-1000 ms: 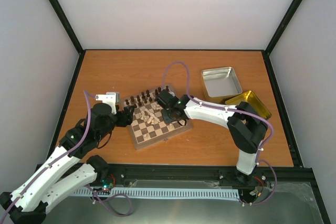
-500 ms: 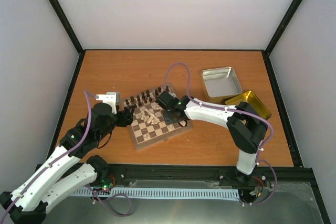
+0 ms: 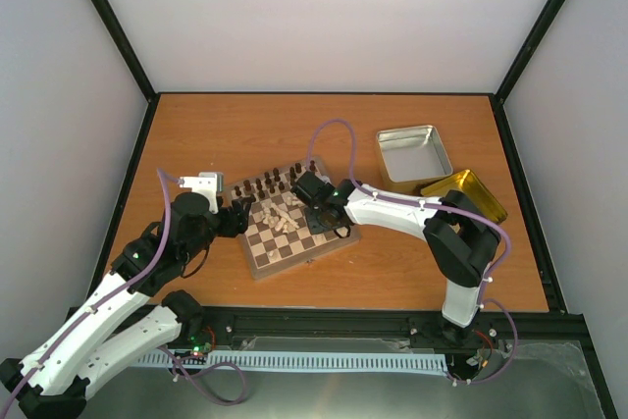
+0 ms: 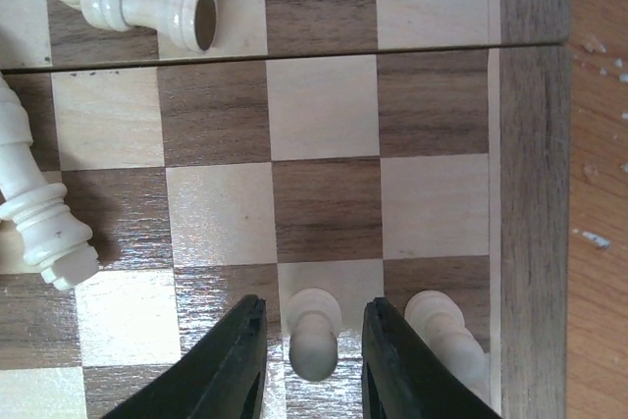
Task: Set up the chess pieces on the board
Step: Place the chess piece on the chessboard, then pick up the chess piece from the chessboard, then place the chess piece on the chessboard, then pick up the chess piece from the chessboard.
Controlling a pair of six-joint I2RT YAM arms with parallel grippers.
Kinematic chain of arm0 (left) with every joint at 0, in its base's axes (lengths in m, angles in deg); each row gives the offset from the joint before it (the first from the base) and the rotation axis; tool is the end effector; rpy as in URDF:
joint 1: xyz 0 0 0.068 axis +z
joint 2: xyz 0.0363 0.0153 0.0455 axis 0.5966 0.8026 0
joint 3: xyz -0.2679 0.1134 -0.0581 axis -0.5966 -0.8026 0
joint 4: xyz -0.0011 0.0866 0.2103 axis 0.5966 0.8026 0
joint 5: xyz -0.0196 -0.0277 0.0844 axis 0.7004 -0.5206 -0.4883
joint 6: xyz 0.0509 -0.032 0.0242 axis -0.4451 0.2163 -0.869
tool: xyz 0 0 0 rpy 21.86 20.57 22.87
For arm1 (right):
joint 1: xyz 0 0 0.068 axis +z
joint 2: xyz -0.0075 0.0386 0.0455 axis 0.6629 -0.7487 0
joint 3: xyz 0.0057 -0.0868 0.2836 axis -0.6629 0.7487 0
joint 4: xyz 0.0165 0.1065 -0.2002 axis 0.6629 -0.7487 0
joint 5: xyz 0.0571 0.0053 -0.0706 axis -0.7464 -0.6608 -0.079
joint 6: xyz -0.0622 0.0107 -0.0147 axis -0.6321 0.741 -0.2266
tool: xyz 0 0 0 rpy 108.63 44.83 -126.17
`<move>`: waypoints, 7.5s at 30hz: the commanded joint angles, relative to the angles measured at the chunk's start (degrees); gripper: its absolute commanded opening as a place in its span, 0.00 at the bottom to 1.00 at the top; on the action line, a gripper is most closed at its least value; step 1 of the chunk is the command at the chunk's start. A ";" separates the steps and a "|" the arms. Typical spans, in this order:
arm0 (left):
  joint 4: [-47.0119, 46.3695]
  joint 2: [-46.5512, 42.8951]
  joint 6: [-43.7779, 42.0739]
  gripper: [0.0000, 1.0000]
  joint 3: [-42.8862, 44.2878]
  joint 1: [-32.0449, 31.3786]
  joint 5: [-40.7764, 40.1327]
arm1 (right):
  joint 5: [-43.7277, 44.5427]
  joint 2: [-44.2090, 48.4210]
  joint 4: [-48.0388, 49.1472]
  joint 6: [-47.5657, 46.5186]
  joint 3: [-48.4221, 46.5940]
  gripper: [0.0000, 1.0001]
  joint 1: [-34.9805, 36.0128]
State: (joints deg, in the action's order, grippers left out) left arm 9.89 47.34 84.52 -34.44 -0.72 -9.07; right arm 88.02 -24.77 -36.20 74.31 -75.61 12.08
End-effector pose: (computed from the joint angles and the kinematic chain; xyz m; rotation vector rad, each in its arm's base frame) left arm 0.0808 -0.0458 0.3009 -0.0228 2.1234 -0.4482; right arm 0.2089 0.2668 0.2144 -0.4589 2.7253 0.1217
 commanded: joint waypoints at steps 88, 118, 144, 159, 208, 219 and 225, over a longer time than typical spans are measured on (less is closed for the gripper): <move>-0.96 -0.66 0.35 0.76 0.19 0.17 -0.19 | -2.28 0.80 5.32 -2.43 -0.40 0.13 -0.17; -1.00 -0.56 0.43 0.76 0.12 0.16 -0.12 | -5.92 -2.45 2.59 -4.19 -0.60 0.18 1.48; -0.88 -0.99 0.44 0.75 0.27 0.16 -0.23 | 3.07 -8.39 6.66 -1.95 -13.19 0.44 -1.79; -0.96 -0.88 0.35 0.76 0.19 0.17 -0.06 | 3.74 -15.11 3.66 -1.84 -17.76 0.43 -2.56; -0.95 -0.49 0.27 0.76 0.19 0.22 0.06 | 4.31 -16.69 2.80 -0.97 -17.70 0.26 -2.72; -0.96 -0.50 0.30 0.76 0.18 0.16 -0.11 | 4.13 -15.36 2.88 -1.41 -16.08 0.11 -3.20; -0.96 -0.29 0.28 0.76 0.11 0.16 -0.06 | 1.76 -8.29 6.33 -4.25 -9.07 0.09 -3.16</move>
State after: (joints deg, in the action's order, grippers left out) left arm 9.86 46.75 84.56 -34.44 -0.72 -9.07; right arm 90.99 -38.79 -31.46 72.43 -89.93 9.28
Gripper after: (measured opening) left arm 0.758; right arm 0.128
